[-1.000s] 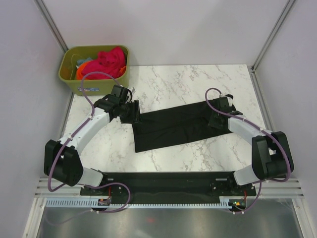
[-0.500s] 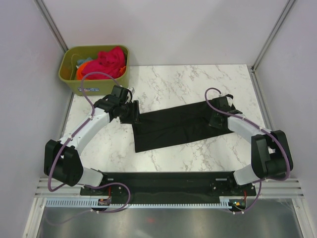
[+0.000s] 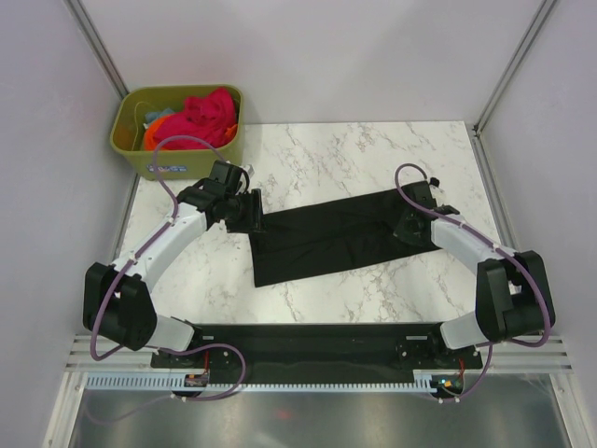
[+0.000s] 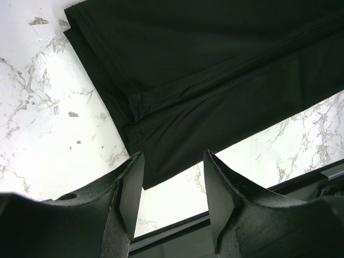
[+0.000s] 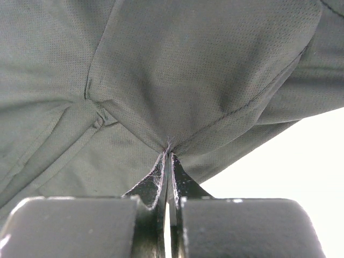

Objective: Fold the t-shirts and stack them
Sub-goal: Fold the tshirt

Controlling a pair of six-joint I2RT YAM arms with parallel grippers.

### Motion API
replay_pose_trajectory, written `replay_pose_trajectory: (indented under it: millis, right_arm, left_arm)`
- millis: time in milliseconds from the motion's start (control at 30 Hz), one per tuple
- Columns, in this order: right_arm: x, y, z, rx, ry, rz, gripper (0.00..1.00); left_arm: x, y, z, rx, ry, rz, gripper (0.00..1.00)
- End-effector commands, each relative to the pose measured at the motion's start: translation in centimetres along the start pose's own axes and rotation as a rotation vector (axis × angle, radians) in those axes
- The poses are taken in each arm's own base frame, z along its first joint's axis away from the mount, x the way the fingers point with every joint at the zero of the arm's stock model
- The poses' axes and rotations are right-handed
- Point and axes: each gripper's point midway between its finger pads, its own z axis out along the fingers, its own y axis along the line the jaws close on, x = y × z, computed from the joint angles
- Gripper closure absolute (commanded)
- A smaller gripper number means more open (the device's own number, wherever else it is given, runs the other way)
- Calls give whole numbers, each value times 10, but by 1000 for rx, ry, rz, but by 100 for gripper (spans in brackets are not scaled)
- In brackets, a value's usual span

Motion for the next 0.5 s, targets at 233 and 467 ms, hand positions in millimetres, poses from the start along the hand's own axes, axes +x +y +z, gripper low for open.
replay_pose_trajectory:
  millis: [233,467]
  right_arm:
    - [-28,19,-16,-31,-30,-38,62]
    - [-73,2,-21,-119,26,-110,53]
  left_arm:
    - [-12,-4,2,21,-27,31,43]
    - [-34,-32,17,123,19,-9,43]
